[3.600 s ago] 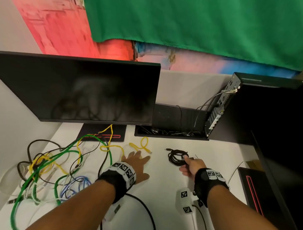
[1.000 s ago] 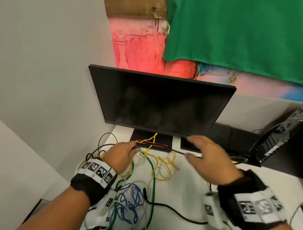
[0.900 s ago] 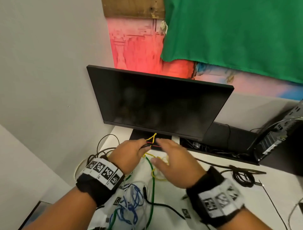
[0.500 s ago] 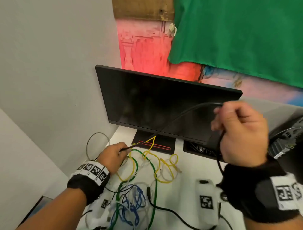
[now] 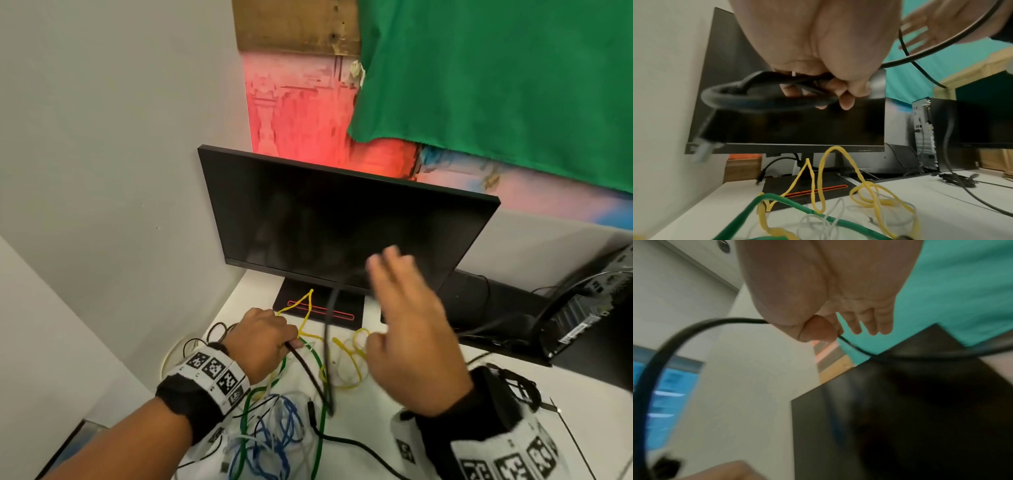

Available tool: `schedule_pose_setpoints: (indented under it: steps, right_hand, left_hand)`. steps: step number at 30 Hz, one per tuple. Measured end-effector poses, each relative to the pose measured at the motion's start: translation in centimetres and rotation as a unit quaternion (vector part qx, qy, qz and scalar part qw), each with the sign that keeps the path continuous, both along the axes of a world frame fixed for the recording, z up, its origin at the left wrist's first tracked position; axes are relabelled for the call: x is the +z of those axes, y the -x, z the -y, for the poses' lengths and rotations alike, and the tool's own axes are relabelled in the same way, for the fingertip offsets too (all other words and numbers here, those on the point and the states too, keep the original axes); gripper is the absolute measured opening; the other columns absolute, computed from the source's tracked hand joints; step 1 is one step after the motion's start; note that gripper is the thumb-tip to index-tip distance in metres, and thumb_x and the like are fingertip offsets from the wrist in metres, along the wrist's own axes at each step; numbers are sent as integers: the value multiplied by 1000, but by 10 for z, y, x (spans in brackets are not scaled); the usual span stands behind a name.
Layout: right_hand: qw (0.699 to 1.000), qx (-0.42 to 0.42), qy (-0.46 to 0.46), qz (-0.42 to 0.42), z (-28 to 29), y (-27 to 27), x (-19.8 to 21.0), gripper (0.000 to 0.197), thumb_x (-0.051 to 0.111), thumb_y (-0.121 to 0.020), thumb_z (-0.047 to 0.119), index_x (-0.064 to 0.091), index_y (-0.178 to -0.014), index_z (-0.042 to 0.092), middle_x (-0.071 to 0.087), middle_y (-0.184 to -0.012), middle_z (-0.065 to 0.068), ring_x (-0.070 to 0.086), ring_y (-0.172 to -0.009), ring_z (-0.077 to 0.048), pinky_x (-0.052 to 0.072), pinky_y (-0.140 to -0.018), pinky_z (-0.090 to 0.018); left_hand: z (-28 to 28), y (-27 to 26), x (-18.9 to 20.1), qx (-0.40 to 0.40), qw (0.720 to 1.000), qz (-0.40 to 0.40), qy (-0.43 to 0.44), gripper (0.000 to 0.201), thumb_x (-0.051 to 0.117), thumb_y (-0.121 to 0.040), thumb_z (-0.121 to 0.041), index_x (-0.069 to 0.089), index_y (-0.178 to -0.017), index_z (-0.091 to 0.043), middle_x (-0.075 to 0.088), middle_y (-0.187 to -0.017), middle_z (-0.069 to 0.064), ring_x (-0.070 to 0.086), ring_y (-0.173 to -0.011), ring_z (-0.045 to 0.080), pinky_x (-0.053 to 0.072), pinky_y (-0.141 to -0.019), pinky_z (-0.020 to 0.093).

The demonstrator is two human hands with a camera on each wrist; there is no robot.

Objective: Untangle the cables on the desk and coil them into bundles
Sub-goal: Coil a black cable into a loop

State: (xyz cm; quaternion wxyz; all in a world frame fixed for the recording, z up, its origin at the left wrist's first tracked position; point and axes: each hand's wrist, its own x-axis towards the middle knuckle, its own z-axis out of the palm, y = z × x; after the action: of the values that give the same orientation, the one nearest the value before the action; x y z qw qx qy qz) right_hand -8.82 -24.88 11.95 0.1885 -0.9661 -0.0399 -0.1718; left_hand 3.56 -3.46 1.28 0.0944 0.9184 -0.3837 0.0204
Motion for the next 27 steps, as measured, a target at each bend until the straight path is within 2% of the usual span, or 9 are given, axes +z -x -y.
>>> schedule_pose_setpoints:
  steps: [3,6,8,10,13,16,18,24,27]
  right_hand:
    - [954,172,-68,-235,-16,-3,-1,41,45,-76,36,77,-100,25,74,-107,-2,66,-105,-22,51,-99,-43]
    - [875,181,-231,-386,-22,-17,-22,68,41,-85,71,71,-56,17,74,-71,-11,69,-70,-23,55,-83,-41]
    - [902,112,-199,-367,-30,-28,-45,74,40,-83,78,68,-66,12,73,-73,-9,70,-69,-24,57,-78,-40]
    - [941,49,-159,-295,-37,-36,-73,52,51,-83,71,61,-86,19,67,-84,-1,64,-77,-19,54,-72,-37]
    - [932,39,-212,-291,-47,-43,-98,42,59,-86,59,57,-111,25,62,-98,7,58,-86,-12,46,-72,-29]
    - [894,96,-330,-288,-52,-45,-100,22,55,-98,32,66,-83,20,70,-82,1,66,-74,-13,52,-79,-37]
    - [871,85,-416,-248,-47,-46,-90,29,49,-100,24,62,-74,23,66,-74,0,67,-62,-16,51,-65,-34]
    - [922,118,-359,-82,-30,-34,-64,21,52,-94,37,63,-77,32,53,-56,18,47,-51,0,34,-52,-11]
    - [887,66,-456,-40,-14,-32,-58,27,51,-98,35,65,-75,27,46,-49,12,39,-45,-2,33,-46,-17]
  left_hand:
    - [2,5,2,-40,998,50,-20,17,69,-86,-36,66,-73,-26,61,-70,-8,59,-73,20,46,-77,31]
    - [-3,1,6,17,999,35,-13,22,56,-91,-39,69,-83,-23,63,-84,-4,57,-89,23,41,-84,33]
    - [-7,-2,7,59,998,17,-8,31,46,-96,-46,69,-96,-25,62,-97,-4,51,-101,20,34,-87,31]
    - [-8,-3,10,67,998,8,11,34,45,-97,-50,69,-100,-26,60,-100,-6,48,-102,16,34,-88,29]
    - [-4,2,13,57,997,3,49,33,50,-96,-47,72,-99,-24,60,-97,-4,49,-99,17,37,-86,29]
    - [-4,3,10,79,989,-20,119,25,59,-93,-41,75,-93,-22,59,-96,-4,47,-98,17,38,-87,28]
    - [-10,-2,4,117,980,-34,159,21,64,-90,-37,76,-92,-20,57,-98,-7,46,-99,15,40,-90,29]
    - [-15,-7,-3,157,967,-39,199,35,68,-76,-59,75,-82,-25,49,-95,-15,48,-97,13,43,-89,35]
    - [-14,-2,1,121,963,-53,234,49,64,-66,-70,68,-98,-33,43,-102,-24,47,-100,4,42,-87,23]
